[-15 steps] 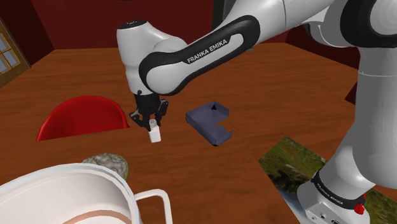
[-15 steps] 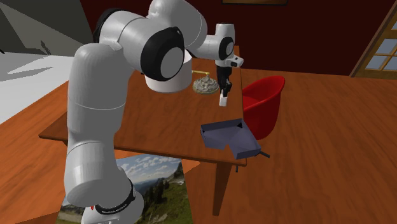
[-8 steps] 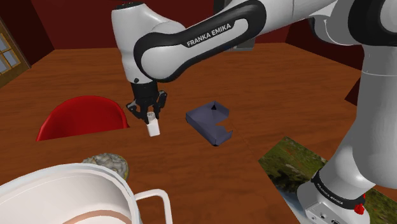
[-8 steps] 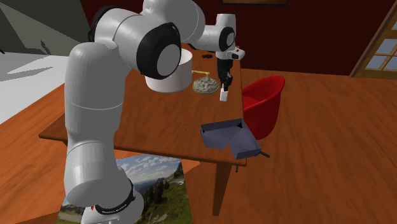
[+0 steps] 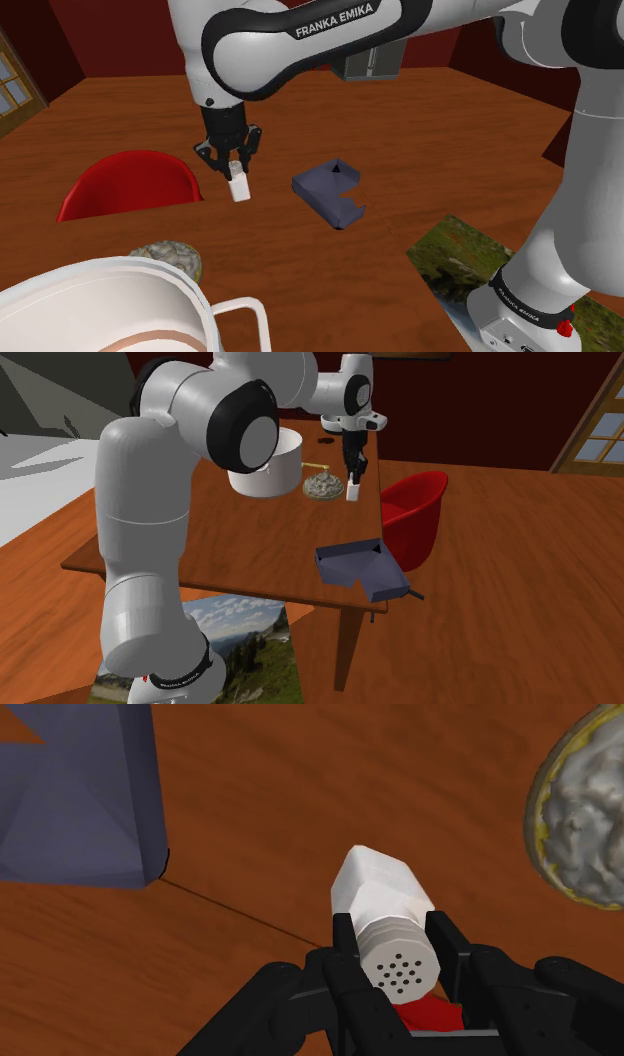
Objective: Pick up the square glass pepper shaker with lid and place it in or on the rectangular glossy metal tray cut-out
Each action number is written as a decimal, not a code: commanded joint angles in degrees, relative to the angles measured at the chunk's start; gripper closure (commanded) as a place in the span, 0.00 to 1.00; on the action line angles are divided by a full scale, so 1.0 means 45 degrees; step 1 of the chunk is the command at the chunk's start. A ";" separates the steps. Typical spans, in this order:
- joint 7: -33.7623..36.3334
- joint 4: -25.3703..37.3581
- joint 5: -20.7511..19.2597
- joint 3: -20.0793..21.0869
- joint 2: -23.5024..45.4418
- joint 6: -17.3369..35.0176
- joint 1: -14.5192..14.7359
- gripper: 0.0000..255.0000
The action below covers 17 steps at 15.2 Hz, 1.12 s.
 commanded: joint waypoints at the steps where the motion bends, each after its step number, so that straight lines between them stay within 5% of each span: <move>1: -0.0065 0.0254 0.0059 0.0023 -0.0074 -0.0317 0.0000 1.00; 6: -0.0163 0.0832 0.0137 0.0061 -0.0159 -0.0960 0.0035 1.00; 17: -0.3692 -0.4531 0.2705 -0.0744 -0.5199 0.0275 -0.2421 1.00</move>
